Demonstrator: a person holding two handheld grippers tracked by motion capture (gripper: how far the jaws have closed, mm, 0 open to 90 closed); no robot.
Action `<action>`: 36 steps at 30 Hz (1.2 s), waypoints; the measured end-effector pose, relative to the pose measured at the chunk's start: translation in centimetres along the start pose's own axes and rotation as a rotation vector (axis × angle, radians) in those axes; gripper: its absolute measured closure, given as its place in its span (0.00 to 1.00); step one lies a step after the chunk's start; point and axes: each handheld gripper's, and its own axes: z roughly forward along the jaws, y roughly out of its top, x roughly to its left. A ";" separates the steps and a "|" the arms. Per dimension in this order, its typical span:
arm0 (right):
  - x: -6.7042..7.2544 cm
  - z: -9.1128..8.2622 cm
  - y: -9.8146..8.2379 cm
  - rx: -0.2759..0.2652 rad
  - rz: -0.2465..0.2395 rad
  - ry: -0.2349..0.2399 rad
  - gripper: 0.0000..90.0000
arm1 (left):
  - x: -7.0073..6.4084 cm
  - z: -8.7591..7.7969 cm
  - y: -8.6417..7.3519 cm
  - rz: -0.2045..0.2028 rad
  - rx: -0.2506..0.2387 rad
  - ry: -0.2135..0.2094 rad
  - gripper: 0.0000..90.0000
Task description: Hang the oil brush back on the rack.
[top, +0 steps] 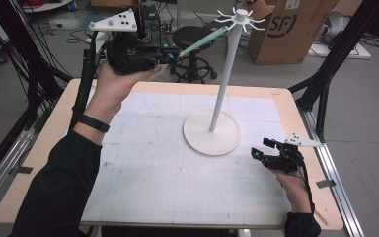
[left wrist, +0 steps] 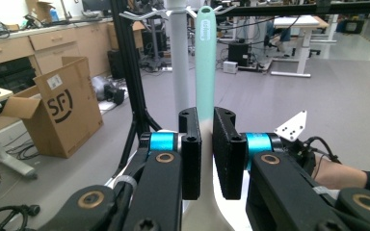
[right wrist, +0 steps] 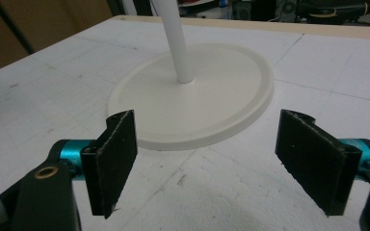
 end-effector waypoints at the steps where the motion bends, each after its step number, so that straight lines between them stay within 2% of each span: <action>1: 0.0 0.0 0.0 -0.001 0.000 0.001 0.24 | 0.0 0.0 0.0 0.000 0.002 0.003 0.91; 14: 0.0 0.0 0.0 0.001 0.004 0.003 0.24 | 0.3 0.5 -0.3 -0.005 0.021 0.029 0.91; 27: 0.0 0.0 0.0 0.000 0.005 0.004 0.24 | 0.5 1.6 -0.8 -0.013 0.050 0.035 0.91; 28: 0.0 0.0 0.0 0.000 0.006 0.004 0.24 | 0.5 1.6 -0.9 -0.012 0.055 0.033 0.90; 31: 0.0 -0.1 0.0 0.001 0.006 0.004 0.24 | 0.5 1.7 -1.1 -0.018 0.076 0.053 0.71; 32: 0.0 -0.1 0.0 0.001 0.006 0.004 0.24 | 0.5 1.6 -1.4 -0.018 0.074 0.052 0.68; 34: 0.0 -0.1 -0.1 0.001 0.005 0.004 0.24 | 0.5 1.2 -2.2 -0.027 0.054 0.054 0.60; 36: -0.1 -0.2 -0.1 0.002 0.002 0.001 0.24 | 0.7 0.6 -3.4 -0.031 0.064 0.077 0.51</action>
